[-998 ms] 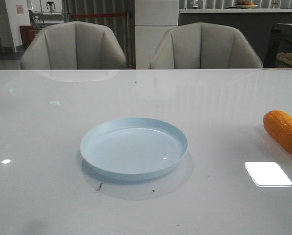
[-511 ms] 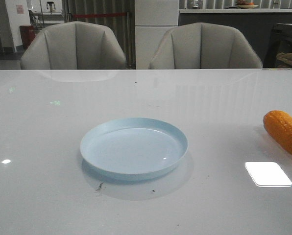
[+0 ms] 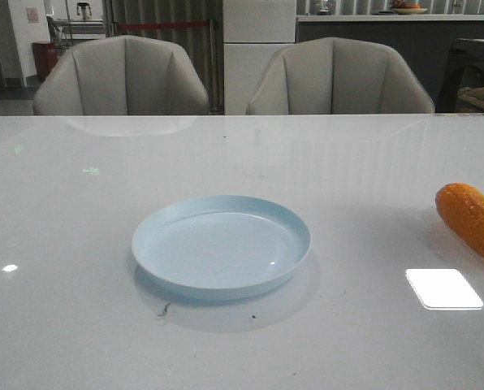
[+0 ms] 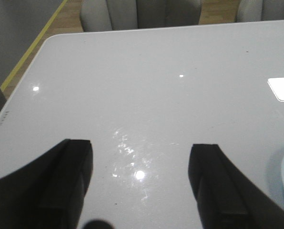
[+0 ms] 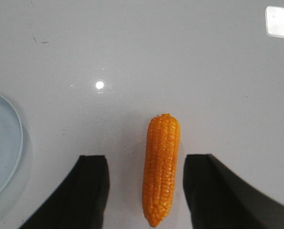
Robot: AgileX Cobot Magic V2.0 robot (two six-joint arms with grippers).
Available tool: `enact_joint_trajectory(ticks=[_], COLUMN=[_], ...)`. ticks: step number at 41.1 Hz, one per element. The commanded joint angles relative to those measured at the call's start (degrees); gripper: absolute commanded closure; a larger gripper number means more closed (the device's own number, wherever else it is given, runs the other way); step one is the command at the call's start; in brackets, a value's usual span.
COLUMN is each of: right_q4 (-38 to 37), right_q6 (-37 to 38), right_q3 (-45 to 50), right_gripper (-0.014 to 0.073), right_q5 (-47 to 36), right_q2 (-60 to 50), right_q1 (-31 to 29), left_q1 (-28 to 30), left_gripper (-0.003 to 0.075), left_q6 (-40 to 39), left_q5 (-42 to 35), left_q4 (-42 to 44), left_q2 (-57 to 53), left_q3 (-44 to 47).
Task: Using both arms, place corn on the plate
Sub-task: 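Lower the right gripper over the orange corn cob, then close the right gripper on the corn cob and lift it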
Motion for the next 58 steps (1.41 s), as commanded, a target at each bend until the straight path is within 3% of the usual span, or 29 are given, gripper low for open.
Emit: enact_joint_trajectory(ticks=[1, 9, 18, 29, 58], right_q4=[-0.5, -0.6, -0.7, -2.5, -6.2], right_q6=[2.0, 4.3, 4.2, 4.3, 4.3], right_q3=[-7.7, -20.4, -27.9, -28.7, -28.7], right_gripper=[0.0127, 0.0127, 0.0127, 0.0127, 0.0127], right_q5=[2.0, 12.8, 18.4, 21.9, 23.2], right_q2=[4.4, 18.3, 30.0, 37.1, 43.5], right_q1=[-0.5, -2.1, -2.1, -2.1, -2.1], left_q1=[-2.1, -2.1, -2.1, -2.1, -2.1], left_gripper=[0.0232, 0.0232, 0.0232, 0.0232, 0.0232], left_q6=[-0.3, -0.3, -0.3, -0.3, -0.3], left_q5=[-5.2, -5.2, -5.2, -5.2, -5.2], left_q4=[0.2, 0.2, 0.2, 0.2, 0.2], left_q2=[-0.3, 0.0, 0.0, 0.0, 0.0], left_q3=[-1.7, -1.7, -1.7, -1.7, -1.7])
